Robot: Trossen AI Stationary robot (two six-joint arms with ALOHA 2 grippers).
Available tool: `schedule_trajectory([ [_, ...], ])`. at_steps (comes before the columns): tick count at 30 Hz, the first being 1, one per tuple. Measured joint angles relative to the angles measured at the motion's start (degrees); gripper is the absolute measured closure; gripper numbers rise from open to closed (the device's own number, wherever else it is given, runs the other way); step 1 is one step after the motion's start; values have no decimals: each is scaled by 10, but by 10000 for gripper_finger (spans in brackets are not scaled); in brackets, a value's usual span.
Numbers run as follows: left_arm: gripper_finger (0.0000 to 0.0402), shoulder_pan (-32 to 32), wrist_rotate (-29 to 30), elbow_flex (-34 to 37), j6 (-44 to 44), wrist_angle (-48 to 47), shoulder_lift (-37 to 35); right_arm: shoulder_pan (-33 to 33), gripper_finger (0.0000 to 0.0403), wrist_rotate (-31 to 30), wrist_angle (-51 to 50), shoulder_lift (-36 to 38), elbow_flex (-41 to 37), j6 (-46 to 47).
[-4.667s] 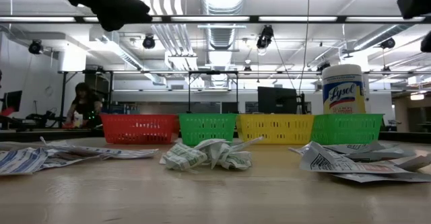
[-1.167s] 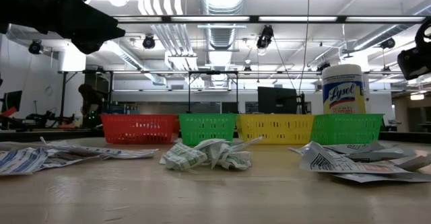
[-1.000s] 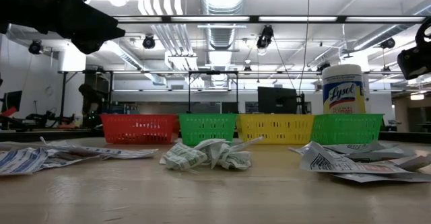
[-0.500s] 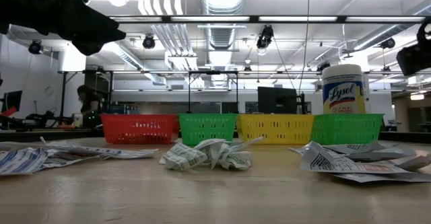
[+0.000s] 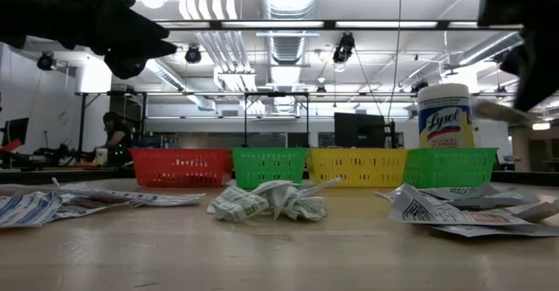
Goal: Pick & Place First Aid Supplies
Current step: Put the alcohol pad into the red basket
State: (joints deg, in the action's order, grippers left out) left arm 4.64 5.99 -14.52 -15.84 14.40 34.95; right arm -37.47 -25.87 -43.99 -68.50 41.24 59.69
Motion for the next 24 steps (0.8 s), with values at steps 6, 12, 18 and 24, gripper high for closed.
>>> schedule_trajectory([
  [6, 264, 0, -17, 0, -14, 104, 78, 1, 395, -163, 1, -28, 40, -51],
  [12, 264, 0, -21, 0, -26, 205, 153, 8, 395, -316, 5, -96, 88, -92],
  [18, 264, 0, -21, 0, -22, 297, 217, 38, 395, -393, 11, -190, 159, -145],
  [24, 264, 0, -21, -2, -6, 375, 277, 74, 395, -442, 11, -283, 244, -212],
])
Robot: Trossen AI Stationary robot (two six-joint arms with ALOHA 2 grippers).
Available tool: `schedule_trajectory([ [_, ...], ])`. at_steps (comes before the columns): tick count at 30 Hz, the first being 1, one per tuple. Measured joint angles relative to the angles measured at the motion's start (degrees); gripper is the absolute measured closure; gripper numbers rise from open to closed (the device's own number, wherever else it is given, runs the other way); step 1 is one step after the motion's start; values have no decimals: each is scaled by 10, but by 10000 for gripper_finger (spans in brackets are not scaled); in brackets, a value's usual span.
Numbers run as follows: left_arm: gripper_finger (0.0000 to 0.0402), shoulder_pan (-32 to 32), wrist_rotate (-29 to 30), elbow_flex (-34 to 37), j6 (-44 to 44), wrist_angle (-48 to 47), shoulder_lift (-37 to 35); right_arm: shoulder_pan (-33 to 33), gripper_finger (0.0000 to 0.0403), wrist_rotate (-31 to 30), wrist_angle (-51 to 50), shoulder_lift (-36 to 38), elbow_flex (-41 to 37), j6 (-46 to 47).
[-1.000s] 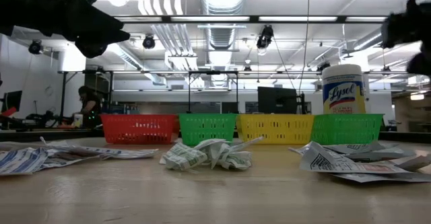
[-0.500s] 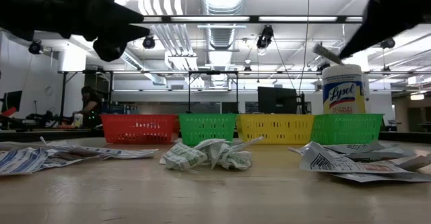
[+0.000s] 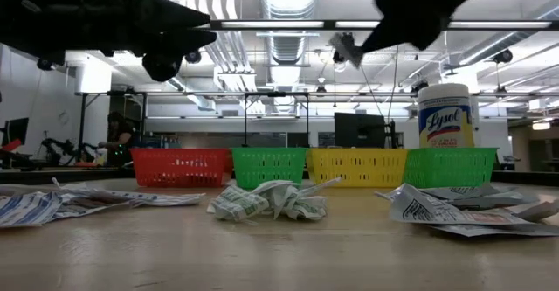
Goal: Pick & Place First Aid Supplies
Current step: Put the alcohol pad into the red basket
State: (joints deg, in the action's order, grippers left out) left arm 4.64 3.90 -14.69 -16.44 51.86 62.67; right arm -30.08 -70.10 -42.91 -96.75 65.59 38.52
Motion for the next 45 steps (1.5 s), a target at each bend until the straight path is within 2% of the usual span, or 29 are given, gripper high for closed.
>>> schedule_trajectory([
  [8, 264, 0, 0, -58, 37, 7, 75, 34, 395, -38, -1, -87, 99, -73],
  [14, 264, 0, 0, -106, 53, -2, 132, 47, 395, -53, 5, -112, 140, -116],
  [29, 264, 0, 7, -205, 76, -19, 232, 47, 395, -51, 18, -111, 146, -141],
  [39, 264, -2, 52, -232, 75, -52, 236, 47, 395, -49, 29, -111, 146, -141],
  [42, 277, -3, 64, -246, 69, -85, 238, 47, 395, -49, 52, -110, 146, -164],
  [45, 319, -4, 70, -257, 65, -119, 238, 47, 395, -46, 76, -110, 146, -193],
])
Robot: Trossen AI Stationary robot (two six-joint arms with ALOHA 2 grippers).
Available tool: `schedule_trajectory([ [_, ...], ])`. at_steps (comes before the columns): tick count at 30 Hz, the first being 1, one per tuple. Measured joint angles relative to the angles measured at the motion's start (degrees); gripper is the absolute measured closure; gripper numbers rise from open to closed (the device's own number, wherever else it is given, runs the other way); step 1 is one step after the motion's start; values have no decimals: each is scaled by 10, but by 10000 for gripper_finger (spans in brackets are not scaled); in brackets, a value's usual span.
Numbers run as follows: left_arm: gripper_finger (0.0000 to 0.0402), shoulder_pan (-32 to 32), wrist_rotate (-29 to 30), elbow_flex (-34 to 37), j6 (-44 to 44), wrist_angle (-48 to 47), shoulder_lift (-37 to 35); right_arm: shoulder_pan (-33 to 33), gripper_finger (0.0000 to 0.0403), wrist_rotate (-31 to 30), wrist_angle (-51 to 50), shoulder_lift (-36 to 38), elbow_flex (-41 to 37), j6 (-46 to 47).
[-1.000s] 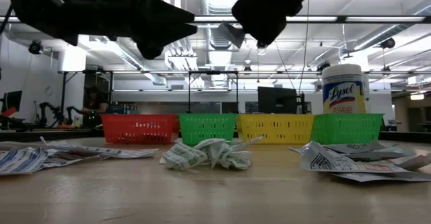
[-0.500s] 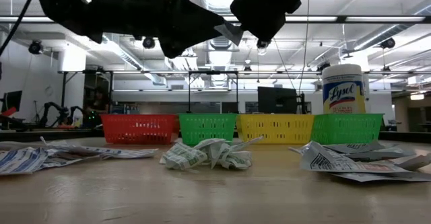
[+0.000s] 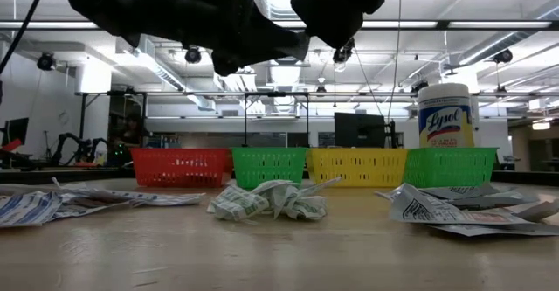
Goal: Pick & Place First Aid Supplies
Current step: Put the alcohol pad into the red basket
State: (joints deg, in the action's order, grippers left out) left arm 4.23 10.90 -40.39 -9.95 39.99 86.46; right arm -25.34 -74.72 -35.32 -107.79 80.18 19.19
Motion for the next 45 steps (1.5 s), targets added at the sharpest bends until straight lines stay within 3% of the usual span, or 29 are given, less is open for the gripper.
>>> schedule_trajectory([
  [3, 381, 0, -3, -2, -1, -1, 0, 0, 395, 1, 2, 0, 0, -2],
  [7, 398, 0, -3, -2, -8, -3, 0, 0, 394, 2, 0, 0, 0, -2],
  [17, 401, 0, 2, 0, -28, -55, -14, 0, 391, 43, -78, 1, -2, 39],
  [29, 401, -20, 151, 3, -136, -289, -89, -12, 325, 84, -339, 5, -3, 305],
  [39, 401, -88, 140, 3, -231, -448, -115, -35, 330, 132, -389, 5, -6, 322],
  [45, 401, -115, 121, 3, -248, -505, -116, -57, 330, 139, -451, 8, -11, 388],
])
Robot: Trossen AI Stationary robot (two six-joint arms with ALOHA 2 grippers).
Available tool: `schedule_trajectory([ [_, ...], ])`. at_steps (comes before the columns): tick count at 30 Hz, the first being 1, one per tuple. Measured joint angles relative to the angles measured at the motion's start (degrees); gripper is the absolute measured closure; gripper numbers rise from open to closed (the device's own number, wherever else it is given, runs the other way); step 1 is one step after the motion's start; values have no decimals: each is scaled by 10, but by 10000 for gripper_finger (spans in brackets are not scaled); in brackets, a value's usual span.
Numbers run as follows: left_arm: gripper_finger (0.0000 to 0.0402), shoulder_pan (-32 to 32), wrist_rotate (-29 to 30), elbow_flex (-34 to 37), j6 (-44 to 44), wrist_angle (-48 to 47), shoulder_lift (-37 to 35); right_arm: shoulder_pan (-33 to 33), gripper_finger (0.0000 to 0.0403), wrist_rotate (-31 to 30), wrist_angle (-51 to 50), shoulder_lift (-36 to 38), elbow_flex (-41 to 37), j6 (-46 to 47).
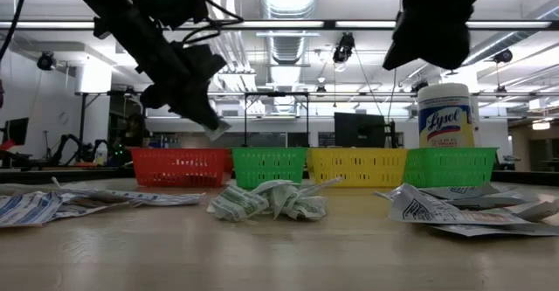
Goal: Pick & Place First Aid Supplies
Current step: Put the alcohol pad into the red basket
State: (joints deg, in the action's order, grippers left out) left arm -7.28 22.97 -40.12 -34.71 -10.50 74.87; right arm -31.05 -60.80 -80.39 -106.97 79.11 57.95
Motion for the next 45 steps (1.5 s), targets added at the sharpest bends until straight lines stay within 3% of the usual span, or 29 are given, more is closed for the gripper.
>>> schedule_trajectory([
  [14, 401, -28, -46, 0, -35, -70, 0, -75, 318, 20, -96, 31, -34, 117],
  [24, 401, -47, -69, 0, -60, -97, 0, -123, 326, 55, -75, 197, -138, 142],
  [31, 402, -63, -87, 0, -63, -97, 0, -162, 327, 55, 55, 377, -235, 69],
  [36, 402, -64, -90, 0, -64, -98, 0, -172, 330, 57, 186, 499, -310, -39],
  [45, 402, -69, -102, 0, -72, -110, 0, -172, 333, 145, 428, 673, -424, -257],
])
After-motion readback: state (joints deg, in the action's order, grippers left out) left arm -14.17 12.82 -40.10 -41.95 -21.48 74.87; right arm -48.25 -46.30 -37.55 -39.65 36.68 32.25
